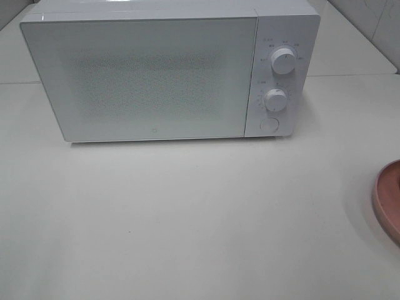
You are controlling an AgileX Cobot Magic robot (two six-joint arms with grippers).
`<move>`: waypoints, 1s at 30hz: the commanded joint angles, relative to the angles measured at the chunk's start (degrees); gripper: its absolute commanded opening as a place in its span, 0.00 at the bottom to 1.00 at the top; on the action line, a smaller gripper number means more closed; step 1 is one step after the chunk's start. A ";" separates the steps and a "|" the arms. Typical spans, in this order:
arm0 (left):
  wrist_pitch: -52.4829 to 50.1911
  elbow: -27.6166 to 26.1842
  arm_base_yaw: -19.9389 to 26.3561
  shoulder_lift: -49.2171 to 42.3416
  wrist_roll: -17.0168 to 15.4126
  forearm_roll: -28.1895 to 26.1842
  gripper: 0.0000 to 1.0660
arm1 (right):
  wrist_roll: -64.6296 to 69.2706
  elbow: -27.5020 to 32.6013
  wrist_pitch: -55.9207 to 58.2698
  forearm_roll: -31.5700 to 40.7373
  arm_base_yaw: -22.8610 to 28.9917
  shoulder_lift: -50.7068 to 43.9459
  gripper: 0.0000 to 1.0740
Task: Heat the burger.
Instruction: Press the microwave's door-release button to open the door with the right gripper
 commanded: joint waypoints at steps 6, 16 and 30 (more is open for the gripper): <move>-0.97 0.06 -0.29 -0.80 -0.34 -0.23 0.94 | 0.29 0.06 -0.40 0.34 -0.17 -1.55 0.71; -0.97 0.06 -0.29 -0.80 -0.34 -0.23 0.94 | 0.17 0.06 -0.46 0.34 -0.17 -1.55 0.71; -0.97 0.06 -0.29 -0.80 -0.34 -0.23 0.94 | -0.52 -2.41 -3.32 0.06 -0.17 3.21 0.71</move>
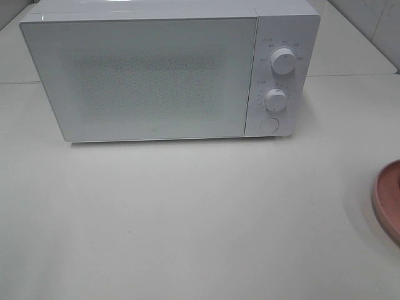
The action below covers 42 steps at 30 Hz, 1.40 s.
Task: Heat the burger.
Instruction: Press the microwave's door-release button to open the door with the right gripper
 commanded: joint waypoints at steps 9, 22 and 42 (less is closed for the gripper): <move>-0.97 0.06 -0.29 -0.80 -0.34 -0.23 0.94 | -0.40 -0.86 -12.61 -0.29 -0.17 13.64 0.71; -0.97 0.06 -0.29 -0.80 -0.34 -0.23 0.94 | -0.40 -0.86 -27.33 -2.86 -0.17 26.59 0.71; -0.97 0.06 -0.29 -0.80 -0.34 -0.23 0.94 | 1.20 2.98 -56.26 -2.92 -0.17 44.92 0.71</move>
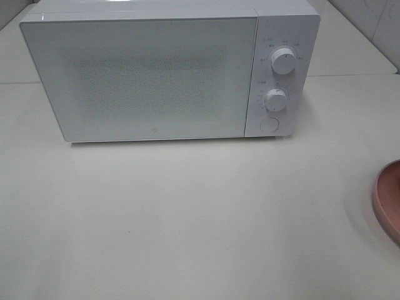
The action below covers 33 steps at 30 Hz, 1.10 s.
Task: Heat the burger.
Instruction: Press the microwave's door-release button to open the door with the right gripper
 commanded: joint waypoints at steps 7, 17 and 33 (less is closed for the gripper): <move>-0.97 0.06 -0.29 -0.80 -0.34 -0.23 0.94 | 0.00 7.33 -18.11 -0.52 -0.17 5.90 0.71; -0.97 0.06 -0.29 -0.80 -0.34 -0.23 0.94 | -0.63 8.19 -25.78 -0.11 2.92 14.55 0.70; -0.97 0.06 -0.29 -0.80 -0.34 -0.23 0.94 | -13.29 8.14 -35.18 17.76 17.07 29.74 0.69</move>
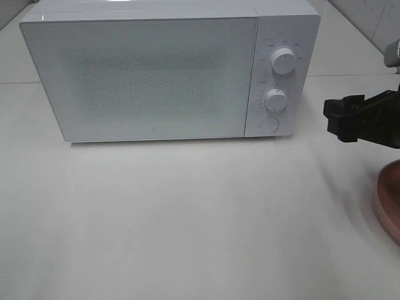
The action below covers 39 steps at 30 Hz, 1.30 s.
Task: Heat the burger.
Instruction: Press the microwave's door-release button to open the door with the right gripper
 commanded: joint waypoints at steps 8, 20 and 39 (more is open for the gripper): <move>-0.97 0.06 -0.29 -0.80 -0.34 -0.23 0.94 | -2.46 0.00 -9.34 1.89 9.40 5.79 0.69; -0.97 0.06 -0.29 -0.80 -0.34 -0.23 0.94 | 13.06 0.00 -19.71 7.33 15.87 13.75 0.63; -0.97 0.06 -0.29 -0.80 -0.34 -0.23 0.94 | 66.23 0.06 -19.37 7.68 15.87 14.09 0.00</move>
